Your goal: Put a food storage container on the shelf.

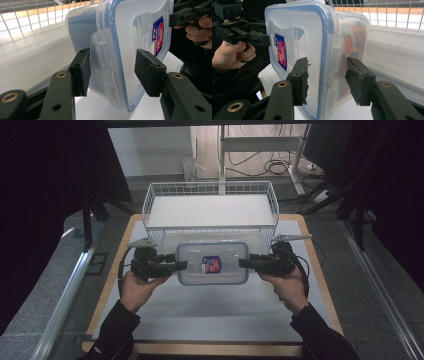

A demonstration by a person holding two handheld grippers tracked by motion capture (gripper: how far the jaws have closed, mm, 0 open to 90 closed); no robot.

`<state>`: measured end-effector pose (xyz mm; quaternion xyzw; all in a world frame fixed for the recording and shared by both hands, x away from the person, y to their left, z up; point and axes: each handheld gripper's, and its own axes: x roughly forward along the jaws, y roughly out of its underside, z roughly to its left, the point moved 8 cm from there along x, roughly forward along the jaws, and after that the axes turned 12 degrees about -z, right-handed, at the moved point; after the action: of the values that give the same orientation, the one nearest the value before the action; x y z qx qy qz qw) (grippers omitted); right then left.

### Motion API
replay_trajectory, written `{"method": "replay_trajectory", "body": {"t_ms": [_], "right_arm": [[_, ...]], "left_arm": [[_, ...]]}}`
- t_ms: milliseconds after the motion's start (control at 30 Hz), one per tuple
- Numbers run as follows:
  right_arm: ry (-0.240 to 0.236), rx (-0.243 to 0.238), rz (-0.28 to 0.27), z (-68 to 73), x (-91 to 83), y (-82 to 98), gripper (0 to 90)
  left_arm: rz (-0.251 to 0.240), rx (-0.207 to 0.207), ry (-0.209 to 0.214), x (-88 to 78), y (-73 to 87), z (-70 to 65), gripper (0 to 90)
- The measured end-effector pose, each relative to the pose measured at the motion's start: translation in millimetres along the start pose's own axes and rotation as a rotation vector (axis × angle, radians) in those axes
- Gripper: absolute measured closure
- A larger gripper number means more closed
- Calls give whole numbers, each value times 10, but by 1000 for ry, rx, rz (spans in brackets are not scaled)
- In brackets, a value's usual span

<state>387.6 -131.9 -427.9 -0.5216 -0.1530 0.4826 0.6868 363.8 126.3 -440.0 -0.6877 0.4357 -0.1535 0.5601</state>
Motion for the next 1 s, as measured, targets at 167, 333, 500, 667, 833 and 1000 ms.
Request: {"method": "replay_trajectory", "body": {"t_ms": [167, 333, 500, 667, 833, 1000], "right_arm": [[0, -9, -19, 0, 37, -235, 530], [-1, -19, -32, 13, 55, -408, 529], [-3, -34, -58, 26, 86, -693, 527], [-4, -43, -74, 18, 112, -873, 527], [-5, -44, -96, -19, 166, -1126, 524], [-1, -33, -113, -89, 230, -1302, 523]], "left_arm": [[-14, 9, -7, -2, -220, 44, 478], [-24, 19, -11, -14, -392, 69, 478], [-38, 39, -17, -26, -633, 104, 478], [-49, 57, -18, -25, -867, 156, 479], [-66, 59, -18, 12, -1121, 242, 480], [-73, 52, -19, 57, -1261, 310, 480]]}}
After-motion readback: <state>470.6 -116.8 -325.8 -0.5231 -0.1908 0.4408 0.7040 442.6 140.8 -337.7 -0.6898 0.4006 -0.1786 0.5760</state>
